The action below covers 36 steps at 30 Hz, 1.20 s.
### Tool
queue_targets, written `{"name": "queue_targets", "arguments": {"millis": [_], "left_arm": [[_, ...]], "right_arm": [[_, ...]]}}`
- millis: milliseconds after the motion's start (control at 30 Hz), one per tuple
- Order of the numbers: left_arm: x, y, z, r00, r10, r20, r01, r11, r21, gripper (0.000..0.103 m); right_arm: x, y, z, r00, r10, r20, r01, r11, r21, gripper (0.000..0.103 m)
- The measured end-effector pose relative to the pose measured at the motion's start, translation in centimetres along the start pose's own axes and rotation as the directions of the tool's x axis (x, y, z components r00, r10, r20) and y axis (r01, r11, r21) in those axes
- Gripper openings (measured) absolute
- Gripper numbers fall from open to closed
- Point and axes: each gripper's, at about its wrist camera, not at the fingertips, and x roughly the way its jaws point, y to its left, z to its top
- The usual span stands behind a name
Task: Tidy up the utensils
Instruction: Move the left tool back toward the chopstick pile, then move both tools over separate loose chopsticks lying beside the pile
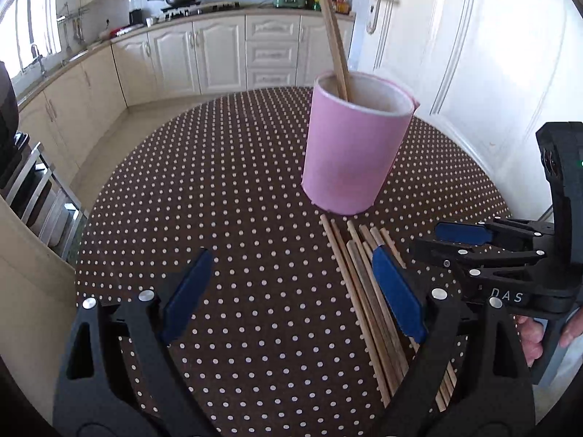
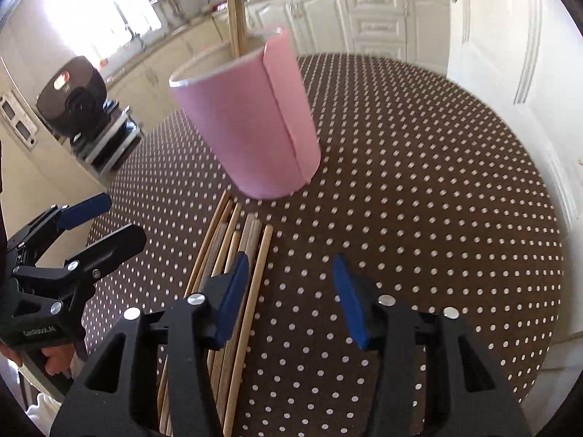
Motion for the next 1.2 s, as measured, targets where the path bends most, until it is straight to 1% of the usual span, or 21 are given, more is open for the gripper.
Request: {"name": "queue_targets", "arguments": {"millis": [133, 233, 300, 400, 467, 600, 700, 767, 867, 1067, 1200], "left_arm": [[0.9, 0.5, 0.2, 0.997, -0.020, -0.077, 0.018, 1.000, -0.024, 0.087], [1.1, 0.9, 0.2, 0.993, -0.030, -0.110, 0.026, 0.999, -0.037, 0.087], [1.1, 1.0, 0.1, 0.990, -0.038, -0.135, 0.033, 0.999, -0.042, 0.087], [1.2, 1.2, 0.1, 0.987, -0.038, -0.159, 0.031, 0.998, -0.046, 0.087], [1.5, 1.3, 0.1, 0.982, -0.043, -0.182, 0.033, 0.998, -0.054, 0.087], [1.6, 1.3, 0.0, 0.980, -0.019, -0.200, 0.010, 0.999, -0.046, 0.087], [1.9, 1.3, -0.1, 0.976, -0.028, -0.216, 0.017, 0.998, -0.053, 0.087], [2.1, 1.3, -0.3, 0.975, -0.032, -0.222, 0.019, 0.998, -0.057, 0.087], [2.6, 1.1, -0.5, 0.973, -0.027, -0.230, 0.013, 0.998, -0.064, 0.087], [3.2, 0.9, -0.8, 0.969, -0.029, -0.245, 0.014, 0.998, -0.064, 0.087], [3.8, 0.3, -0.6, 0.966, -0.035, -0.255, 0.018, 0.997, -0.068, 0.087]], "right_arm": [[0.6, 0.7, 0.3, 0.998, -0.008, -0.061, 0.006, 1.000, -0.028, 0.031], [0.8, 1.1, 0.5, 0.996, -0.003, -0.094, -0.001, 0.999, -0.041, 0.030], [1.1, 1.5, 0.7, 0.994, -0.007, -0.114, 0.002, 0.999, -0.051, 0.026], [1.4, 2.2, 0.9, 0.990, -0.013, -0.139, 0.004, 0.998, -0.068, 0.025], [1.6, 2.7, 1.0, 0.988, -0.035, -0.148, 0.022, 0.996, -0.089, 0.023], [2.2, 4.3, 1.3, 0.983, -0.100, -0.152, 0.078, 0.986, -0.149, 0.023], [2.5, 4.7, 1.4, 0.981, -0.113, -0.156, 0.088, 0.983, -0.159, 0.021], [2.6, 5.3, 1.2, 0.980, -0.125, -0.155, 0.098, 0.980, -0.173, 0.015], [3.0, 5.1, 0.7, 0.976, -0.107, -0.189, 0.076, 0.984, -0.161, 0.014], [2.8, 5.4, 0.4, 0.976, -0.131, -0.174, 0.095, 0.975, -0.201, 0.012], [2.3, 4.9, -0.2, 0.977, -0.121, -0.176, 0.082, 0.973, -0.214, 0.012]]}}
